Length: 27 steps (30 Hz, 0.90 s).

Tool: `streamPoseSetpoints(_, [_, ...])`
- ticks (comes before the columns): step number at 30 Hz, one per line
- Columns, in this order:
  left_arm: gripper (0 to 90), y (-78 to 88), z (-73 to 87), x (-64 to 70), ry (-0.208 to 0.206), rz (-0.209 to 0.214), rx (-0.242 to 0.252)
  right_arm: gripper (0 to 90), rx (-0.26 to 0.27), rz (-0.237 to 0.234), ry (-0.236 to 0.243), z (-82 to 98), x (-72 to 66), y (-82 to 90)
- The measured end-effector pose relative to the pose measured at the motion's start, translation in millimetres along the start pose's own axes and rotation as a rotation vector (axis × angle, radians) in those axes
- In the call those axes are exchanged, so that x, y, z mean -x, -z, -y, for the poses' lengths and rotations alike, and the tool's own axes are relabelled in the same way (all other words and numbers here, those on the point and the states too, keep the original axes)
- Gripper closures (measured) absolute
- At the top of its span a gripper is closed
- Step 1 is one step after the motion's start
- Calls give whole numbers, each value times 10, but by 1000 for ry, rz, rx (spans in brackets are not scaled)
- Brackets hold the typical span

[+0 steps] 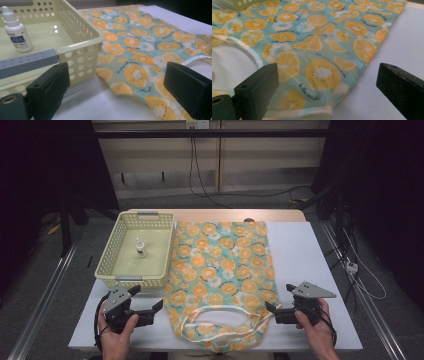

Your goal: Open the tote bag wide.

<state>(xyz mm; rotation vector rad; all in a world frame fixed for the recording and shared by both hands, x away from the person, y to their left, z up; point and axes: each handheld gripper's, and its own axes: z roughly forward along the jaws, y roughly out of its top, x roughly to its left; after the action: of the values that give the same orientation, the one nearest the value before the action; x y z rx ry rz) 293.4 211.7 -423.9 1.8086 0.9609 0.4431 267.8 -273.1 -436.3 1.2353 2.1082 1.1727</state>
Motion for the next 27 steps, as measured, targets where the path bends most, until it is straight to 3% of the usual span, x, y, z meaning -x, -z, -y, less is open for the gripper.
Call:
streamPoseSetpoints(3, [66, 8, 1, -1, -5, 1, -2, 51, -16, -17, 12, -21, -25, -12])
streamPoseSetpoints(7, [65, 14, 7, -5, 0, -2, -2, 54, -36, -80, 27, -76, -94, -42])
streamPoseSetpoints(16, [65, 37, 14, 5, -6, 3, -1, 71, -67, -174, 74, -212, -296, -128])
streamPoseSetpoints(22, [65, 35, 17, 9, -7, 6, -5, 117, -122, -227, 179, -292, -539, -206])
streamPoseSetpoints(27, [65, 47, 21, -1, -6, 4, -8, 144, -139, -279, 224, -341, -667, -233])
